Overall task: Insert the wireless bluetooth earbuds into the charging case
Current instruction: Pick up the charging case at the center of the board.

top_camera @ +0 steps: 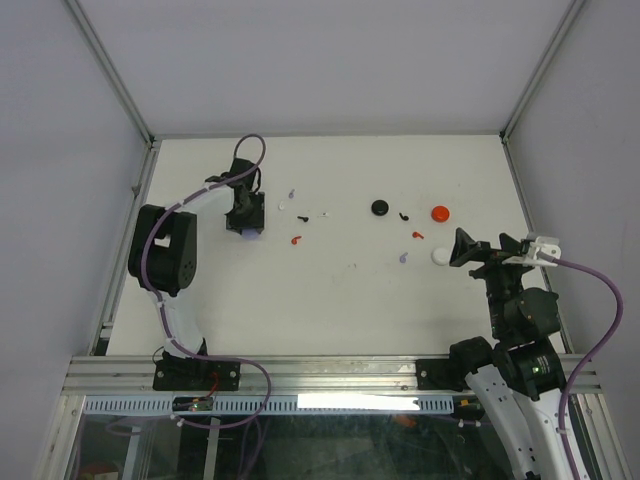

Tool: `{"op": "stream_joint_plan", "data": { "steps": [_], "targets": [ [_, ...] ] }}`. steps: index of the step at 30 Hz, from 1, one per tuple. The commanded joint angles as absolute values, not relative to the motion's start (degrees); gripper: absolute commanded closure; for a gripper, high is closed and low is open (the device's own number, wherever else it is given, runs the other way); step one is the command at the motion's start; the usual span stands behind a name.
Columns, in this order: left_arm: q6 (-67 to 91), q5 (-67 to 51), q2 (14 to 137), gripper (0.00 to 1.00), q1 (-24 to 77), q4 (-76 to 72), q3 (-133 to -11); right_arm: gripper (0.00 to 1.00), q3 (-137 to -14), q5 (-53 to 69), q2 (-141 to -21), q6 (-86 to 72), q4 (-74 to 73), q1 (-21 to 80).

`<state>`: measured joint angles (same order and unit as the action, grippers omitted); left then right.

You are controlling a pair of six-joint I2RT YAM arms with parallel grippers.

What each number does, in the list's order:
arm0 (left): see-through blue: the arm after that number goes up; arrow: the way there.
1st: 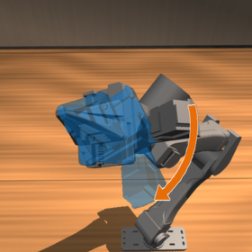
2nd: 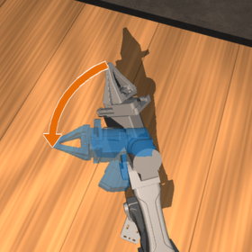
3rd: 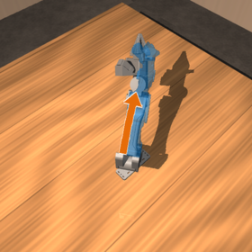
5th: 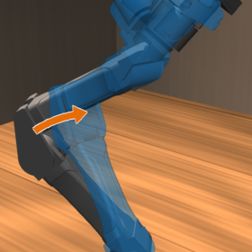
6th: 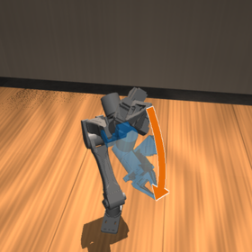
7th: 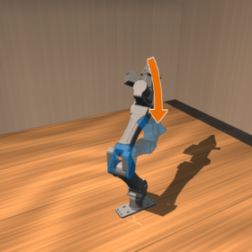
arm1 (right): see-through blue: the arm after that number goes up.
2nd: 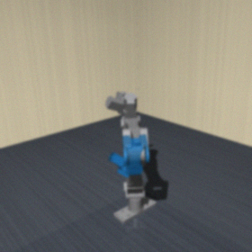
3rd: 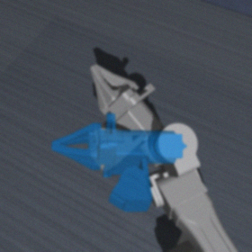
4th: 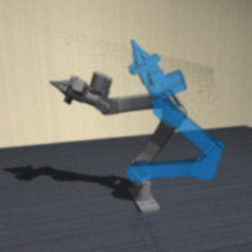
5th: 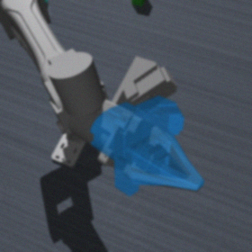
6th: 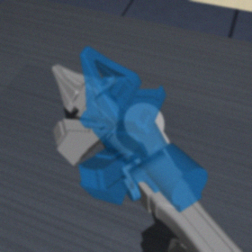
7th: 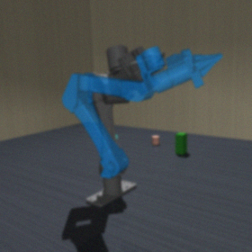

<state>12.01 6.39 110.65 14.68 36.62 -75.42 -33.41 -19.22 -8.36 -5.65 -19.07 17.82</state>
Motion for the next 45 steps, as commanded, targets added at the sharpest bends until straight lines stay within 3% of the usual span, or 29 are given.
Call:
{"op": "stream_joint_plan", "data": {
  "steps": [1,13,20,27,45],
  "targets": [
    [11.09,5.66,107.99,0.55,17.07,36.32,-74.25,0.01,-34.75,-17.33,-10.0,-5.46,-16.1,17.58],
    [7.05,6.17,97.14,0.58,25.16,33.05,-70.18,0.01,-41.15,0.25,-20.75,-10.73,-19.57,17.59],
    [3.6,6.34,90.71,0.64,30.47,31.19,-70.35,0.01,-42.47,13.56,-28.96,-14.62,-17.6,17.62],
    [-3.21,7.06,82.52,0.65,38.03,27.79,-69.16,0.01,-35.6,24.77,-34.22,-24.08,-5.73,17.64],
    [-18.28,1.77,72.65,0.58,51.23,17.28,-62.61,0.11,-36.27,33.44,-52.16,-38.52,11.02,21.43]
  ]
}}
